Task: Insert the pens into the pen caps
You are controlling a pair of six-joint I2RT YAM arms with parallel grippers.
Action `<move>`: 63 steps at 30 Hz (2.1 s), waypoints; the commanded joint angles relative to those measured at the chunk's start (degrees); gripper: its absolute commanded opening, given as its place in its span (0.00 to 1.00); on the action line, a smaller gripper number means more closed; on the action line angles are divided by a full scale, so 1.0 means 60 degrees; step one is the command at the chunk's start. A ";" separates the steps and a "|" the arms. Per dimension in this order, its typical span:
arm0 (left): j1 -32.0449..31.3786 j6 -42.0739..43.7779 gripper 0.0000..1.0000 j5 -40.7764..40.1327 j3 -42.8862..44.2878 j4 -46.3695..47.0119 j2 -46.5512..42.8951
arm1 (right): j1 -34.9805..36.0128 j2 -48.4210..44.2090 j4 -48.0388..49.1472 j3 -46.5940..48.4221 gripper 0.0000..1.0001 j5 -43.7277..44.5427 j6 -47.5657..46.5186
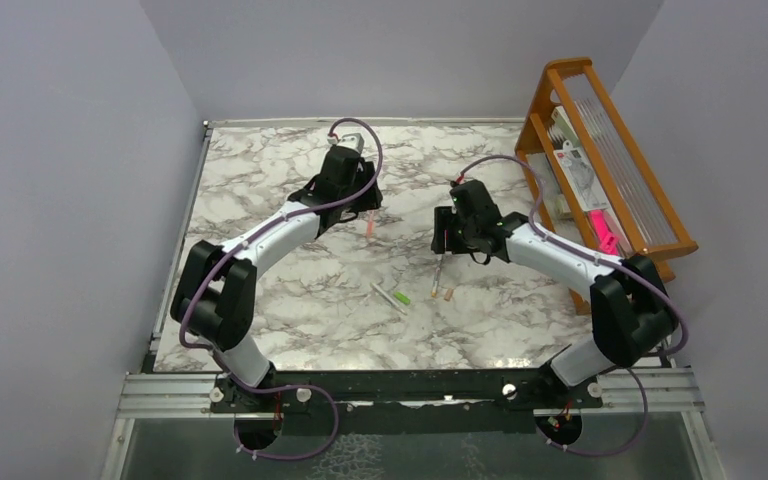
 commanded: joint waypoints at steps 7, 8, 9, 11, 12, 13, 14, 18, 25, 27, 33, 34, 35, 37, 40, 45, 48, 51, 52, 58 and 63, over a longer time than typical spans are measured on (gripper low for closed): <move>-0.0056 -0.0311 0.51 -0.0568 -0.0867 0.0517 -0.0631 | 0.0660 0.1696 -0.1225 0.1046 0.54 0.0695 0.0261; -0.0059 -0.0321 0.51 -0.0556 -0.0902 0.0541 -0.0676 | 0.0717 0.1829 -0.1321 0.1130 0.52 0.0812 0.0329; -0.0056 -0.0328 0.51 -0.0549 -0.0938 0.0557 -0.0699 | 0.0786 0.1972 -0.1411 0.1225 0.51 0.0941 0.0396; -0.0056 -0.0322 0.51 -0.0520 -0.1020 0.0619 -0.0730 | 0.0901 0.2239 -0.1606 0.1403 0.49 0.1062 0.0507; -0.0056 -0.0319 0.51 -0.0513 -0.1042 0.0629 -0.0737 | 0.0950 0.2355 -0.1722 0.1486 0.47 0.1160 0.0608; -0.0056 -0.0328 0.51 -0.0499 -0.1062 0.0634 -0.0731 | 0.1009 0.2461 -0.1819 0.1553 0.46 0.1245 0.0682; -0.0063 -0.0329 0.51 -0.0479 -0.1062 0.0629 -0.0725 | 0.1050 0.2545 -0.1891 0.1592 0.45 0.1305 0.0735; -0.0056 -0.0382 0.51 -0.0389 -0.1092 0.0688 -0.0750 | 0.1098 0.2648 -0.1919 0.1498 0.35 0.1238 0.0975; -0.0049 -0.0615 0.51 0.0455 -0.1324 0.1103 -0.0892 | 0.1099 0.2566 -0.1615 0.1292 0.06 0.0838 0.1164; -0.0041 -0.0857 0.51 0.1177 -0.1487 0.1513 -0.0877 | 0.1099 0.2431 -0.1532 0.1291 0.02 0.0772 0.1203; -0.0041 -0.1695 0.53 0.3270 -0.2172 0.3258 -0.1050 | 0.1100 0.0762 -0.0591 0.0994 0.02 0.0409 0.1089; -0.0052 -0.1846 0.53 0.3497 -0.2303 0.3548 -0.1160 | 0.1100 0.0388 -0.0407 0.0880 0.02 0.0414 0.1099; -0.0055 -0.2015 0.53 0.3772 -0.2420 0.3850 -0.1298 | 0.1092 -0.0014 -0.0180 0.0748 0.02 0.0489 0.1128; -0.0101 -0.2268 0.53 0.4218 -0.2577 0.4325 -0.1520 | 0.1099 -0.0867 0.0267 0.0356 0.02 0.0852 0.1275; -0.0250 -0.2655 0.54 0.4713 -0.2926 0.5293 -0.1914 | 0.1085 -0.2409 0.1683 -0.0693 0.02 0.1067 0.1582; -0.0571 -0.3385 0.54 0.5289 -0.3543 0.7402 -0.2418 | 0.1082 -0.4942 0.5072 -0.2841 0.01 0.0818 0.2062; -0.0766 -0.3493 0.54 0.5534 -0.3567 0.8049 -0.2404 | 0.1074 -0.5725 0.5999 -0.3444 0.01 0.0755 0.2148; -0.0930 -0.3773 0.54 0.5759 -0.3680 0.8827 -0.2361 | 0.1070 -0.6023 0.6163 -0.3403 0.01 0.0662 0.2050; -0.0984 -0.3872 0.54 0.5866 -0.3740 0.9157 -0.2342 | 0.1063 -0.6103 0.6244 -0.3389 0.01 0.0584 0.1985; -0.1496 -0.3497 0.57 0.5899 -0.4106 1.0106 -0.2536 | 0.1066 -0.6508 0.6455 -0.3065 0.02 0.0396 0.1403; -0.1770 -0.3298 0.57 0.5856 -0.4072 1.0147 -0.2511 | 0.1071 -0.6514 0.6374 -0.2756 0.01 -0.0114 0.1336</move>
